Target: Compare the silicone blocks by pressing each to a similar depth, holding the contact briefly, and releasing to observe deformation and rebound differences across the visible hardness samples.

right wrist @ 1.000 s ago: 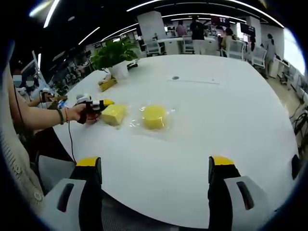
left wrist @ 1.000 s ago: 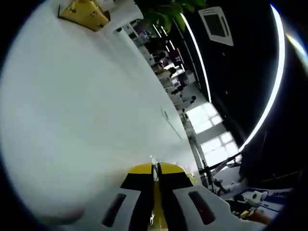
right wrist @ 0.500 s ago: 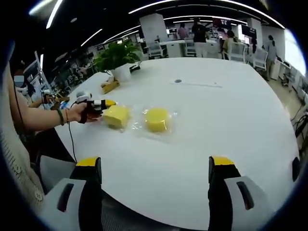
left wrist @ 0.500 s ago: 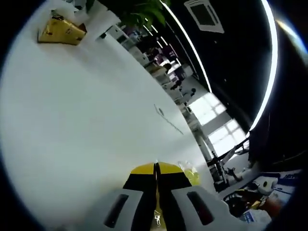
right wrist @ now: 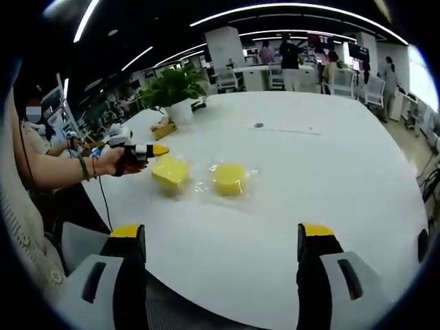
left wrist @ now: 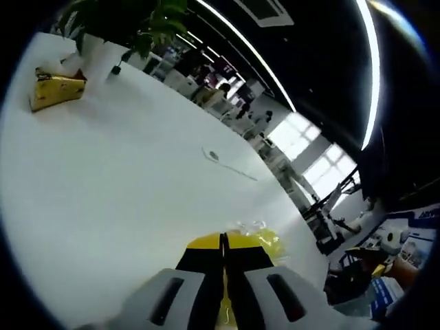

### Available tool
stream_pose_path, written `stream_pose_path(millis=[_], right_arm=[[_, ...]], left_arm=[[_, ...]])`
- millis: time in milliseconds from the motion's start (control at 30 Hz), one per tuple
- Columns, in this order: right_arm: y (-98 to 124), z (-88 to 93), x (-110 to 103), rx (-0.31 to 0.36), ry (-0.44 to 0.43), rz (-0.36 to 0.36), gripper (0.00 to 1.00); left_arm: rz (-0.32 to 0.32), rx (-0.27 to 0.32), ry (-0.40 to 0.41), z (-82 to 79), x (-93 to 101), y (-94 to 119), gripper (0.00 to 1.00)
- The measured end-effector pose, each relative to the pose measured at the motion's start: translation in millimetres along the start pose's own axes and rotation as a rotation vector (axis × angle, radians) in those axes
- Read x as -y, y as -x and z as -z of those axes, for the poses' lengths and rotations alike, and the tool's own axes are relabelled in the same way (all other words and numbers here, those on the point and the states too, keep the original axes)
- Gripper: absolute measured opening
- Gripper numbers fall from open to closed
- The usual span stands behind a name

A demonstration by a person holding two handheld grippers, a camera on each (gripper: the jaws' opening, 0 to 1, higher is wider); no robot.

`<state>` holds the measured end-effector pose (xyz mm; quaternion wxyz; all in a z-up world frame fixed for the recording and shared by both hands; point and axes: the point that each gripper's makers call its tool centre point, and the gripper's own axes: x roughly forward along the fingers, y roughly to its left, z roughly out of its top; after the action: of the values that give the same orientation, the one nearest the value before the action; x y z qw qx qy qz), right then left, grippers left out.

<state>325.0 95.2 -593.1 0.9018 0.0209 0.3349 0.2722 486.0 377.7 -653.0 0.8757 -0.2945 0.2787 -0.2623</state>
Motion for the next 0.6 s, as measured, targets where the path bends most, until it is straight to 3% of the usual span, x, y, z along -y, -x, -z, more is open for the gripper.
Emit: stream_pose_path(millis=[167,600], right_arm=[[5,-3.0,-3,0.023,0.009,-0.012,0.84],[24,-18.8,-15,0.134,0.038,-0.059,0.85]], left_arm=[[0.013,0.003,-0.06,1.2,29.3,8,0.0],[0.033,0.033,-0.11,-0.2,70.2,26,0.0]])
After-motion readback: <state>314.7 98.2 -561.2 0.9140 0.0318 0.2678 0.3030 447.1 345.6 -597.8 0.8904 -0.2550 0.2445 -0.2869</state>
